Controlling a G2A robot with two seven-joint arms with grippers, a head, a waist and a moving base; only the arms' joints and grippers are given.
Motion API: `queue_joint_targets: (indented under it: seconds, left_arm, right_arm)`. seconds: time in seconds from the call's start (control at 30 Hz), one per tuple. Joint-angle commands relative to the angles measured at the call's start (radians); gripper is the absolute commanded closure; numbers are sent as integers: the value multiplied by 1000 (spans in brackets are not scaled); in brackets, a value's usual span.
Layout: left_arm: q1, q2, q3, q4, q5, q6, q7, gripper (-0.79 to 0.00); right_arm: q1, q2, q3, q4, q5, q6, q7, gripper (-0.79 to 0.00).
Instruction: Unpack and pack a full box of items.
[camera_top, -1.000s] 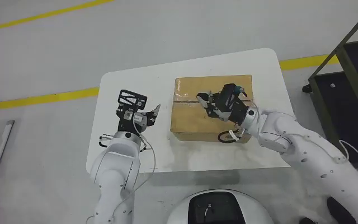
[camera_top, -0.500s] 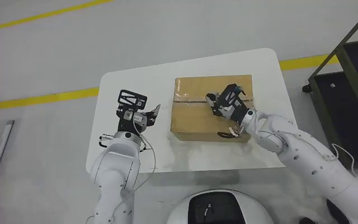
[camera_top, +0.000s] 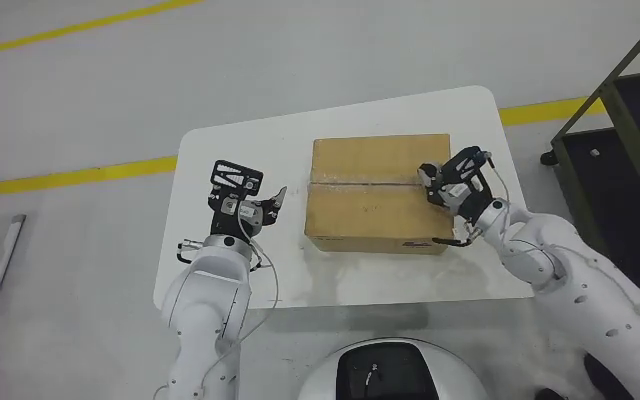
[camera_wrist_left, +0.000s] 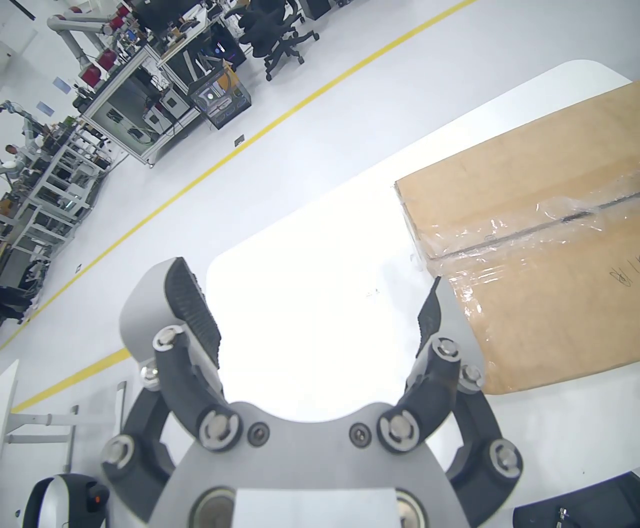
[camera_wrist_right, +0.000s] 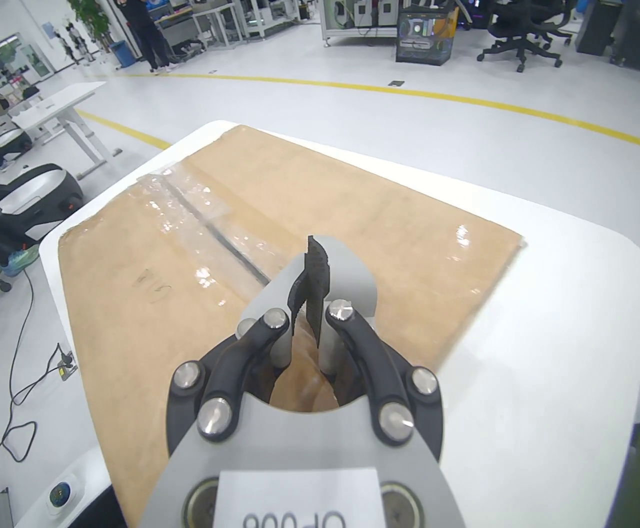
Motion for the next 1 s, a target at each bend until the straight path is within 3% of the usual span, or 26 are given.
queue_joint_targets:
  seconds: [0.0, 0.2, 0.37, 0.7, 0.73, 0.77, 0.8, 0.87, 0.97]
  left_arm:
    - [0, 0, 0, 0, 0, 0, 0, -785]
    - [0, 0, 0, 0, 0, 0, 0, -785]
    - [49, 3, 18, -44, -46, -4, 118, -785]
    - [164, 11, 36, -113, -43, 2, 236, -785]
    - [164, 11, 36, -113, -43, 2, 236, -785]
    - [164, 11, 36, -113, -43, 2, 236, -785]
    - [165, 12, 36, -113, -42, 2, 237, -785]
    - [164, 11, 36, -113, -43, 2, 236, -785]
    - [164, 11, 36, -113, -43, 2, 236, -785]
  right_arm:
    - [-39, 8, 53, -29, -4, 8, 8, 0]
    - [-187, 32, 248, -126, -39, 44, -71, 0]
    - [-325, 36, 368, -205, -42, 65, -189, 0]
    - [-478, 33, 484, -421, 85, 140, 1, 0]
    - [-486, 33, 490, -429, 101, 123, 18, -268]
    - [-486, 33, 490, -429, 101, 123, 18, -785]
    - [-485, 33, 489, -429, 97, 128, 14, -3]
    - [-487, 33, 490, -430, 102, 122, 19, -18]
    - [-486, 33, 490, -429, 101, 123, 18, -212]
